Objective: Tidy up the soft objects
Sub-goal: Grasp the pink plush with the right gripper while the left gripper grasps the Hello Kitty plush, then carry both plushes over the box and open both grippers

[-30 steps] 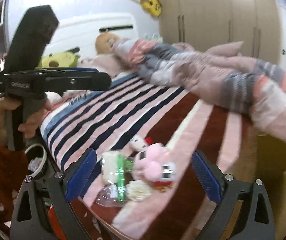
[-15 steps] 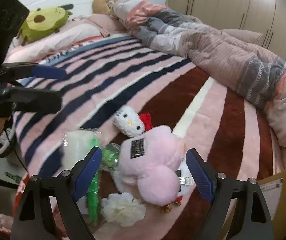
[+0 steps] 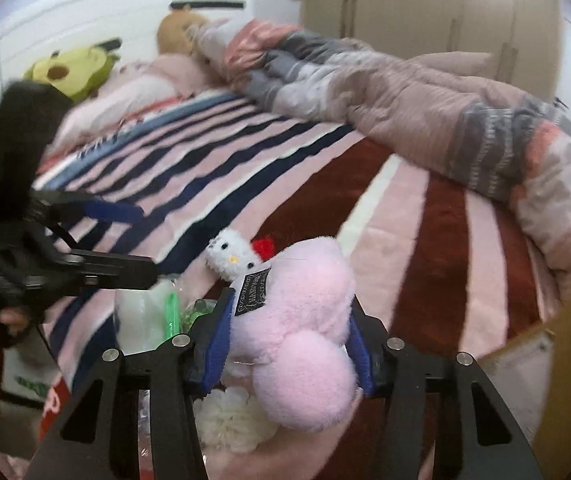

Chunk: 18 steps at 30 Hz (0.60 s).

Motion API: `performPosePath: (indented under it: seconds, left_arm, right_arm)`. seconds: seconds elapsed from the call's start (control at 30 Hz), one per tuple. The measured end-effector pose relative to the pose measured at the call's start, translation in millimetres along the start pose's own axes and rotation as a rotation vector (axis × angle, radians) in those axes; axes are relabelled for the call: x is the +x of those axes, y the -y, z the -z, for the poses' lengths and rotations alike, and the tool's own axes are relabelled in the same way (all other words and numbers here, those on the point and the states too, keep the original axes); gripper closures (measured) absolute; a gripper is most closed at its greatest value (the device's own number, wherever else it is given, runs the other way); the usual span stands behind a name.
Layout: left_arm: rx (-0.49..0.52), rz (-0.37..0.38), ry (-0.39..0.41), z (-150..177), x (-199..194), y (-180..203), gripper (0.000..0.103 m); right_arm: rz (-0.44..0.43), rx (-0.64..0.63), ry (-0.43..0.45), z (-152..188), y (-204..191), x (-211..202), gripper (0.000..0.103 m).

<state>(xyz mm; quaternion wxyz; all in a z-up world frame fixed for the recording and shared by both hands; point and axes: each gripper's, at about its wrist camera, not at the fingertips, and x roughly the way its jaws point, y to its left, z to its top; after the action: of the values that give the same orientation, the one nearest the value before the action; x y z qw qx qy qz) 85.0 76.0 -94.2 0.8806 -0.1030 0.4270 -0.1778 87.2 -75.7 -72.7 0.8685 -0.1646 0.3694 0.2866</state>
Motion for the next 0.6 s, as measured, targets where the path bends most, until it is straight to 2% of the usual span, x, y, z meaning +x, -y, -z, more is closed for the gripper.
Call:
performPosePath:
  seconds: [0.07,0.17,0.23,0.4,0.5,0.6]
  left_arm:
    - [0.003,-0.006,-0.028,-6.1,14.8,0.3,0.002]
    - [-0.003,-0.019,-0.074,-15.0,41.5,-1.5,0.016]
    - [-0.005,-0.038,-0.097,-18.7,55.1,-2.8,0.028]
    - [0.029,-0.021,-0.123,-23.2,73.4,2.6,0.057]
    - [0.057,-0.041,-0.126,-22.9,74.1,7.5,0.063]
    - [0.078,-0.06,-0.112,-22.5,65.8,11.6,0.064]
  right_arm:
    - [0.015,0.036,0.016,2.1,5.1,-12.9,0.056]
    - [0.022,0.072,-0.001,7.4,11.8,-19.8,0.056]
    - [0.027,0.082,-0.015,11.6,15.0,-20.3,0.056]
    - [-0.005,0.096,-0.026,19.2,21.7,-17.9,0.056]
    - [-0.006,0.092,-0.02,20.6,22.7,-19.0,0.056]
    - [-0.013,0.097,-0.005,18.6,23.7,-23.8,0.056]
